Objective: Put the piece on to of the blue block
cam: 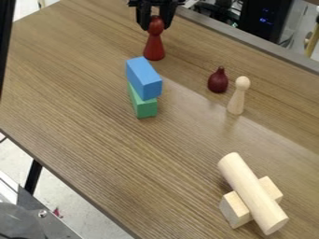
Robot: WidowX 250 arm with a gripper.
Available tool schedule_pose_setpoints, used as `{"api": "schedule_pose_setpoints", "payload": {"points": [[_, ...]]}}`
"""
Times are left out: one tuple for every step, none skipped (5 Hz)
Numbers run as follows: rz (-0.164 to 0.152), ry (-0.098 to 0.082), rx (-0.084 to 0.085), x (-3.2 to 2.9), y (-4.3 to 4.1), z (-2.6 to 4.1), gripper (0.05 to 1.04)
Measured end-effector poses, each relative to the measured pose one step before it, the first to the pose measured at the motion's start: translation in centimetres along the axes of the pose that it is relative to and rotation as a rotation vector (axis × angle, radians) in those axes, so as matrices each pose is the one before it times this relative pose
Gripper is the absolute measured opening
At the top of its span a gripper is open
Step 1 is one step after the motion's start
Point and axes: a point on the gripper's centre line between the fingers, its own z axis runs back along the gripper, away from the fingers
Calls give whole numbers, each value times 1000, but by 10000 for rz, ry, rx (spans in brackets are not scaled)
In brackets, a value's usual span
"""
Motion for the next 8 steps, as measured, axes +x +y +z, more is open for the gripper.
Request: {"api": "schedule_pose_setpoints", "payload": {"points": [[248,-20,-46,-33,-94,35,574],[495,-28,-55,-263,451,1026,574],[371,-255,-512,-354,743,3080,574],[77,-109,-275,-577,1088,2297,574],[31,-132,-206,-661,1200,2056,574],[-121,-15,29,-878,1407,758,574],[-263,23,72,-1089,1346,488,574],[-313,122,164,-1256,1090,-328,574]]}}
